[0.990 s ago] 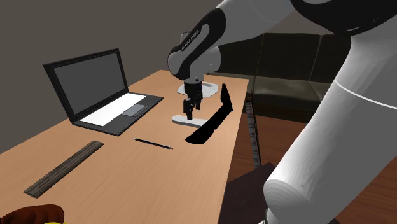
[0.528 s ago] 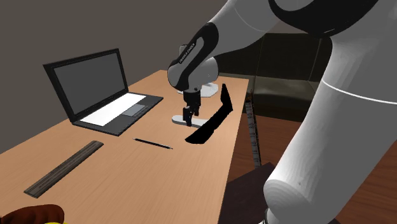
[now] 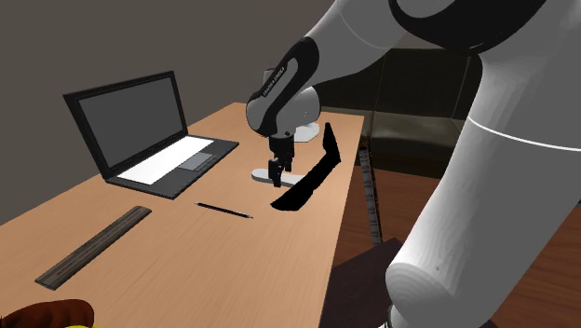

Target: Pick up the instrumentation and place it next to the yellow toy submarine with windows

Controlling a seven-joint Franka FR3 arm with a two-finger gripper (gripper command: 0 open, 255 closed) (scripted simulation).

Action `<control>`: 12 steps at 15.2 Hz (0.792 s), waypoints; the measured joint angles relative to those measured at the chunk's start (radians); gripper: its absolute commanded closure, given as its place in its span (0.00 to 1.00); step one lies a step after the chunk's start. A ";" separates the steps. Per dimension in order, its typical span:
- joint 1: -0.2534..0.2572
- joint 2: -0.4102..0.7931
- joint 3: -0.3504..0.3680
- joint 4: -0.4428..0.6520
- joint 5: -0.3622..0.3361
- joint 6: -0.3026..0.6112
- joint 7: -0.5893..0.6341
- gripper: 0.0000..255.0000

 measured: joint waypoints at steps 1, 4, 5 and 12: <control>0.000 0.000 0.000 0.000 0.000 0.000 0.000 1.00; 0.000 0.000 0.000 0.000 0.000 0.000 0.000 1.00; 0.000 0.000 0.000 0.000 0.000 0.000 0.000 1.00; 0.000 -0.013 0.000 0.003 0.000 -0.016 0.000 1.00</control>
